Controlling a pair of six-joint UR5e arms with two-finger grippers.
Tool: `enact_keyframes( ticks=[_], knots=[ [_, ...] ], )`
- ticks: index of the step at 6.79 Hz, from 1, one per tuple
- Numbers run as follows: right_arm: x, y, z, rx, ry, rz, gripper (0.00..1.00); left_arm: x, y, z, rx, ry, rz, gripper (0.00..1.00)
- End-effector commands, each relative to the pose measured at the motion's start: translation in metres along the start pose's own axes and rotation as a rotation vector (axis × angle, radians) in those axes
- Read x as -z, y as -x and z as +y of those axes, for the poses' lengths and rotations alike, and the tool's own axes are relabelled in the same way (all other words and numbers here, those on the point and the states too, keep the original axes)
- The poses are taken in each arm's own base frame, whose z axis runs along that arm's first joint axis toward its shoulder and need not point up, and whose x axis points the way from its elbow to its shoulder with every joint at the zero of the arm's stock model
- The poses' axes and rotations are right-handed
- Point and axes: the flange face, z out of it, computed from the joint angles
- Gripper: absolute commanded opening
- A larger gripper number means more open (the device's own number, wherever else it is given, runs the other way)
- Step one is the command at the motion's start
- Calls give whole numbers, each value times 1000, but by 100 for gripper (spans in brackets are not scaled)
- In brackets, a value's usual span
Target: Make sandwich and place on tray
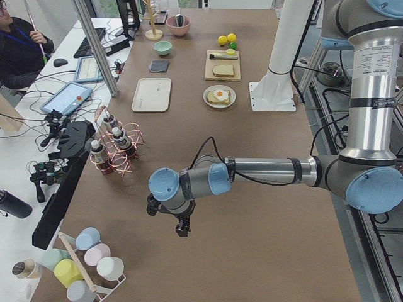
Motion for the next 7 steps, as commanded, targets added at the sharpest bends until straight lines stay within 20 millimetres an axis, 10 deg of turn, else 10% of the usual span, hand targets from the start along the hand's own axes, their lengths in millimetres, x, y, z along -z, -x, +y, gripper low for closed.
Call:
enact_keyframes(
  ticks=[1,7],
  knots=[
    [0,0,0,1,0,-1,100,1,-1,-1,-1,-1,0,99],
    [5,4,-2,3,-11,-1,100,19,-16,-24,-32,-34,0,99]
  ],
)
